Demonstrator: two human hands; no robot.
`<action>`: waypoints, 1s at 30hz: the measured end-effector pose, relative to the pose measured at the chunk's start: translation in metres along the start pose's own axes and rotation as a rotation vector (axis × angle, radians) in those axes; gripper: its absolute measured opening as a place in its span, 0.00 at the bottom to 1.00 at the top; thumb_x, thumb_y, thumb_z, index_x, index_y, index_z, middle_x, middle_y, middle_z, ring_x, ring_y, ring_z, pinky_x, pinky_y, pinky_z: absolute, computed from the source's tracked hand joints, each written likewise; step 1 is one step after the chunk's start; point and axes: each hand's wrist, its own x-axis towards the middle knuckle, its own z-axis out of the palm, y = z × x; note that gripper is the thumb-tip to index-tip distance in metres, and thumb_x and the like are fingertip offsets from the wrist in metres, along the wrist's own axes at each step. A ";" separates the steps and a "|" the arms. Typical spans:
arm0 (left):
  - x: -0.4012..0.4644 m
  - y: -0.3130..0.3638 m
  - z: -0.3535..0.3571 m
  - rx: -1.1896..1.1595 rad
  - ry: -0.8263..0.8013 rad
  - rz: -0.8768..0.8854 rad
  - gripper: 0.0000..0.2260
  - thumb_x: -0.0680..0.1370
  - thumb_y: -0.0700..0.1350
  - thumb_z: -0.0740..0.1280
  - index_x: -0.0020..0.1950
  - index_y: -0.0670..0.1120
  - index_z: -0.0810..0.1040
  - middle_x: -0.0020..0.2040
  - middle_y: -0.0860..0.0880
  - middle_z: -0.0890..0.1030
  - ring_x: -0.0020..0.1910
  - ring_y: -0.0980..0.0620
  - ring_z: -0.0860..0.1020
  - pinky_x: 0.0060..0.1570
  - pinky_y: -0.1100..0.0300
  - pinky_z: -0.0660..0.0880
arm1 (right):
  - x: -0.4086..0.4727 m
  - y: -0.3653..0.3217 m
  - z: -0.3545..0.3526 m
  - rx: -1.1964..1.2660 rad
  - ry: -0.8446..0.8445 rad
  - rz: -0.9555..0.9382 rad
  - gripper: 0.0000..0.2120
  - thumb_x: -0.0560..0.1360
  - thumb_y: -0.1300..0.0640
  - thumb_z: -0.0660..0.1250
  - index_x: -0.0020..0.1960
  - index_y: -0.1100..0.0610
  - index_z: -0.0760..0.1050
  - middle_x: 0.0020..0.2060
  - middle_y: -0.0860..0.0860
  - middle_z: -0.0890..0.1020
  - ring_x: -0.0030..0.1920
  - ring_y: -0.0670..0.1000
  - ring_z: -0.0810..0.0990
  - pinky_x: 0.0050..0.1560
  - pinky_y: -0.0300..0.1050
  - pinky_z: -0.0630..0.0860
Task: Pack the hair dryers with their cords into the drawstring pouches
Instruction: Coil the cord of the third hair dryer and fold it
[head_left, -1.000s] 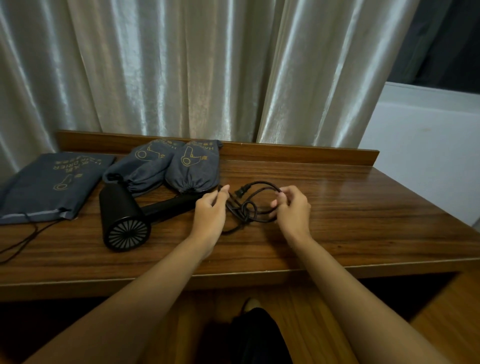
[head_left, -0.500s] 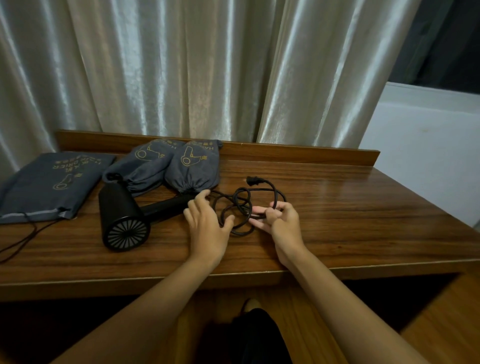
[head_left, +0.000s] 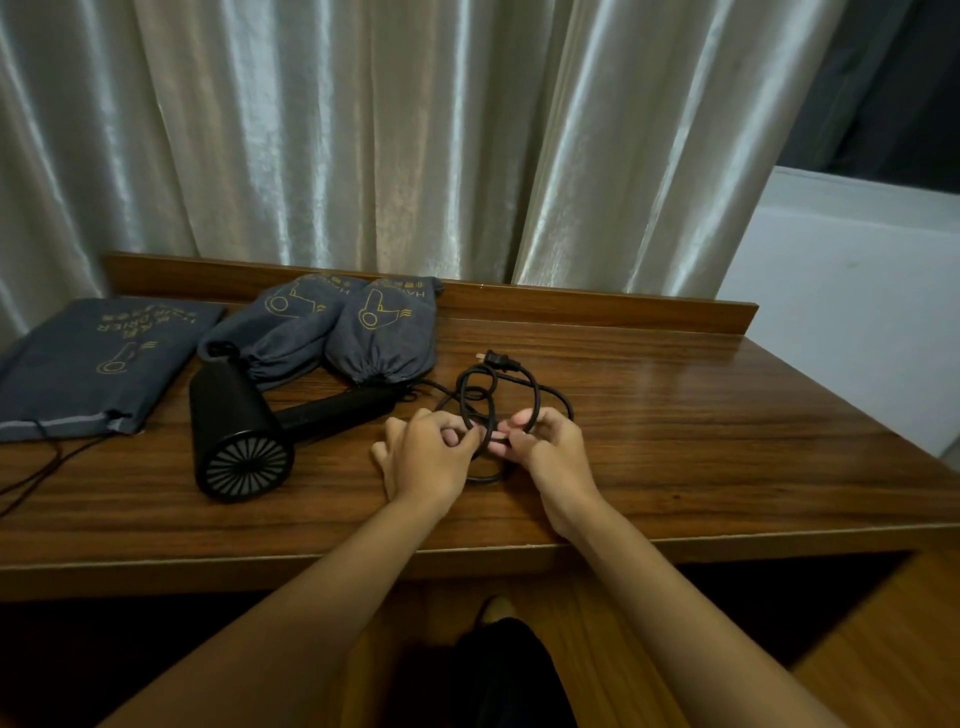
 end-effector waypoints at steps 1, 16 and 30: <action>-0.001 0.000 0.000 -0.031 0.013 0.001 0.10 0.75 0.59 0.68 0.35 0.59 0.75 0.39 0.58 0.74 0.51 0.54 0.65 0.52 0.53 0.58 | 0.000 0.000 0.002 -0.019 0.020 0.003 0.07 0.79 0.64 0.65 0.56 0.62 0.74 0.53 0.59 0.81 0.49 0.52 0.85 0.50 0.43 0.82; -0.007 -0.002 -0.005 -0.197 0.050 0.097 0.06 0.76 0.55 0.69 0.42 0.55 0.80 0.45 0.59 0.74 0.54 0.56 0.63 0.55 0.54 0.57 | -0.001 -0.004 0.010 -1.057 0.288 -0.504 0.21 0.81 0.57 0.61 0.73 0.59 0.67 0.48 0.51 0.81 0.46 0.48 0.81 0.49 0.39 0.77; 0.002 -0.006 -0.019 -0.861 0.053 -0.210 0.11 0.79 0.40 0.61 0.37 0.48 0.75 0.53 0.47 0.76 0.54 0.49 0.73 0.59 0.53 0.69 | 0.018 -0.008 -0.015 -1.493 0.175 -1.065 0.22 0.71 0.68 0.71 0.65 0.61 0.76 0.49 0.58 0.77 0.45 0.55 0.75 0.43 0.46 0.74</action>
